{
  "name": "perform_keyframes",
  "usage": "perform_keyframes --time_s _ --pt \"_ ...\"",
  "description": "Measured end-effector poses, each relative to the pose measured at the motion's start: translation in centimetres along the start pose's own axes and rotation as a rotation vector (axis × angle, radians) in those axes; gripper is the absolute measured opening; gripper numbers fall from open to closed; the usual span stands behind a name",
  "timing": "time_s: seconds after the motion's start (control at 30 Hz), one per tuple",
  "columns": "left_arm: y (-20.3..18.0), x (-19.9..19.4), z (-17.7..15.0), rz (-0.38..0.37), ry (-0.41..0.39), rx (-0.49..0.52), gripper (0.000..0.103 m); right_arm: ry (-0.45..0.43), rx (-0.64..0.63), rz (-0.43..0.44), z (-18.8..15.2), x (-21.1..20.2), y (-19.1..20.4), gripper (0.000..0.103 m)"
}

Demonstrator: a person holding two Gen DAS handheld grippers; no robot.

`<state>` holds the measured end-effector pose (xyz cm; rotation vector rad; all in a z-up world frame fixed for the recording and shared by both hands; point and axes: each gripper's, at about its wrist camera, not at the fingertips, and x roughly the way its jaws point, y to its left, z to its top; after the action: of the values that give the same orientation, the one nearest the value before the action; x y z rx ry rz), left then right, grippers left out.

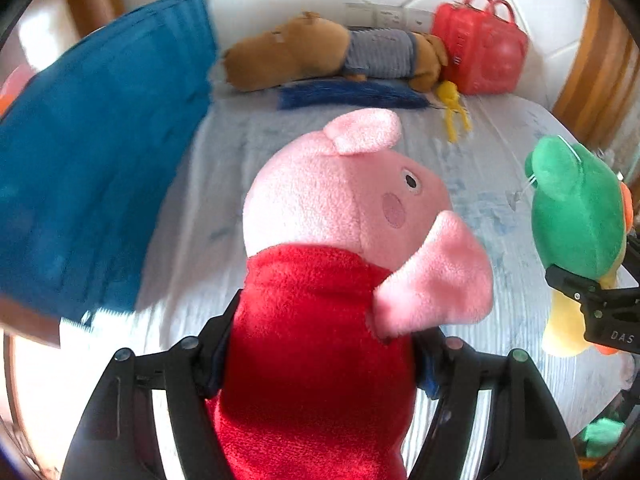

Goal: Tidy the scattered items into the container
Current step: 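Carry the pig plush with the left tool while the right tool carries the duck to the crate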

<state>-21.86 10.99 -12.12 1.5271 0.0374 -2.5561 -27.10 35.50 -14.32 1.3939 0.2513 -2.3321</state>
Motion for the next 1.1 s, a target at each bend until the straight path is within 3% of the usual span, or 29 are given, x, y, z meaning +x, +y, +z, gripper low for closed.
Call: perform_keyframes --time_s 0.2,0.4,0.77,0.93,1.1 --pt "4.4 -1.6 -3.7 0.032 -0.003 -0.066 0.069 0.007 -0.09 0.046 -0.6 -0.6 5.4 0.082" --pt "10.2 -2.4 -8.0 0.051 0.016 -0.11 0.069 0.013 -0.155 0.051 -1.5 -0.9 11.5 0.082" --pt "19.3 -6.0 -14.9 0.054 -0.027 -0.166 0.069 -0.004 -0.231 0.043 -4.1 -2.3 22.0 0.082" --pt "22.2 -9.0 -15.7 0.065 -0.081 -0.149 0.069 -0.042 -0.273 0.038 -4.3 -4.4 25.8 0.082" --pt "25.7 -11.7 -14.5 0.07 -0.129 -0.159 0.069 -0.084 -0.323 0.062 -2.4 -6.5 28.3 0.082"
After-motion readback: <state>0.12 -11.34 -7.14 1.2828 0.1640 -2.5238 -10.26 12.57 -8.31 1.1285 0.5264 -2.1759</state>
